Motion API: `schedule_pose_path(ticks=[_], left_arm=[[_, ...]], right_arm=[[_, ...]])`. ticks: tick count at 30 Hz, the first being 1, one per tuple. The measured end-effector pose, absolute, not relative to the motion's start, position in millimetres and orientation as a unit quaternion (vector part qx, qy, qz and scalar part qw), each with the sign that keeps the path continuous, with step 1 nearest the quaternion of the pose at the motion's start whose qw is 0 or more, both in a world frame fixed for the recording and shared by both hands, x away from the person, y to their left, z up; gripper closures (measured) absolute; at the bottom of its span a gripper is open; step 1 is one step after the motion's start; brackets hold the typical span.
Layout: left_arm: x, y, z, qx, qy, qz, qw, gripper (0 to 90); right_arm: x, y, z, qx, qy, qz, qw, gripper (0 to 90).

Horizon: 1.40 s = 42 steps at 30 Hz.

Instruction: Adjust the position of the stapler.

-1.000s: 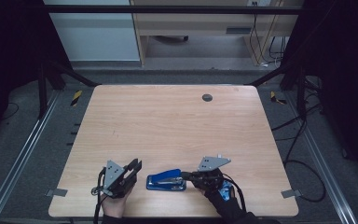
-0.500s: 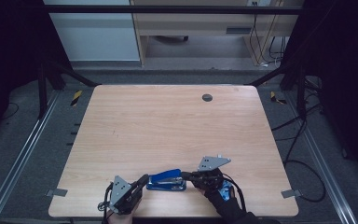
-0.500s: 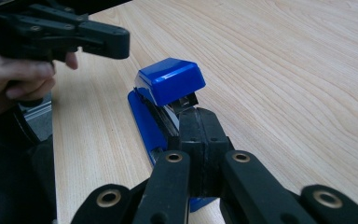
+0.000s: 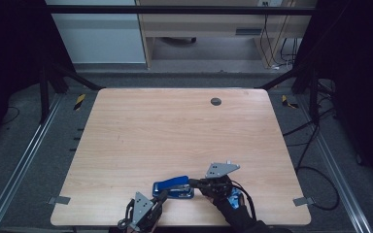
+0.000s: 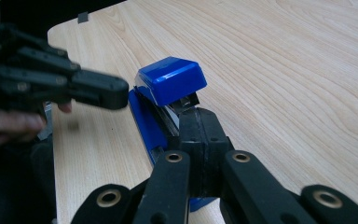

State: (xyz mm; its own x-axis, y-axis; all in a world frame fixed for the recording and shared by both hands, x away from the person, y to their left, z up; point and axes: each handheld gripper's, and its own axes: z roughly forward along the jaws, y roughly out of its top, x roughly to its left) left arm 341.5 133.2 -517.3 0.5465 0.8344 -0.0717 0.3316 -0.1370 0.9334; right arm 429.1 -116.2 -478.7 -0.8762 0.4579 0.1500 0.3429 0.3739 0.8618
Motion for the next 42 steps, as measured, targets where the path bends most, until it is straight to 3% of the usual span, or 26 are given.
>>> schedule_pose_path(ticks=[23, 42], left_arm=[[342, 93, -529, 0.713, 0.409, 0.260, 0.506, 89.5], [337, 76, -535, 0.701, 0.411, 0.310, 0.492, 89.5]], right_arm=[[430, -116, -478, 0.243, 0.825, 0.508, 0.055, 90.0], [430, -115, -477, 0.241, 0.823, 0.511, 0.054, 90.0]])
